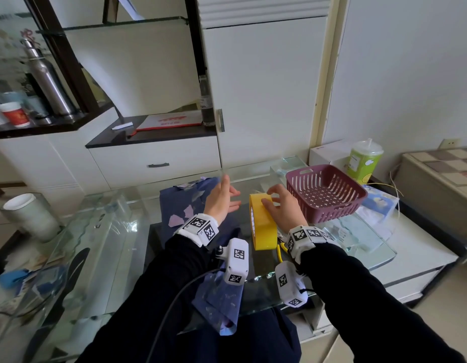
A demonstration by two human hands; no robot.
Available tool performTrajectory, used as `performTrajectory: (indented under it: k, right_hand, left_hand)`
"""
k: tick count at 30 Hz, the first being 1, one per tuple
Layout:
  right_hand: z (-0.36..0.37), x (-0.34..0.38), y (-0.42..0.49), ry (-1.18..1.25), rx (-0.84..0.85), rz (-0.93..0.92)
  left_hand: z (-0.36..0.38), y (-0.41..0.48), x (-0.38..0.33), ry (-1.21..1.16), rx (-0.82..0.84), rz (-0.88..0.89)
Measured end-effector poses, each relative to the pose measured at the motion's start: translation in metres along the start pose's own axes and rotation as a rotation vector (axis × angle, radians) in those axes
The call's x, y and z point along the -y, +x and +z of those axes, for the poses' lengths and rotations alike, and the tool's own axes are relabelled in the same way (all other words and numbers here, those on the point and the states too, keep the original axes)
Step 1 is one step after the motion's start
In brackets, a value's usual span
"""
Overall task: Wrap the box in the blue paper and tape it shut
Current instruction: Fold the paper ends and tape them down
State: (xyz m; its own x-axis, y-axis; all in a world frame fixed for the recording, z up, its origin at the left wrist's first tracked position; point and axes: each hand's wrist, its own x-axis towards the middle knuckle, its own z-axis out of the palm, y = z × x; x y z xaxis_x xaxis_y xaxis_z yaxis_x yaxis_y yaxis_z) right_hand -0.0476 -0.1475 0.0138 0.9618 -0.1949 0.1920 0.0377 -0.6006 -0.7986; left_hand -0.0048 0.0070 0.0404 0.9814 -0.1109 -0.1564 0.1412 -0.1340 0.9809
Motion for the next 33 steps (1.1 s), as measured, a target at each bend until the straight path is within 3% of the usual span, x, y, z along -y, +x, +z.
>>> performTrajectory:
  k: [13, 20, 24, 33]
  right_hand:
    - [0.000, -0.008, -0.015, 0.041, -0.001, 0.132]
    - [0.002, -0.022, -0.009, 0.184, 0.101, 0.448]
    - [-0.006, -0.026, -0.011, 0.323, 0.037, 0.446]
    - [-0.014, -0.032, -0.018, 0.345, -0.022, 0.443]
  left_hand:
    - [-0.001, -0.024, 0.021, 0.045, 0.076, -0.011]
    - [-0.002, -0.035, 0.028, 0.064, 0.088, -0.016]
    - [0.007, -0.041, 0.025, 0.059, 0.123, -0.001]
    - [0.016, -0.055, 0.028, 0.021, 0.135, -0.011]
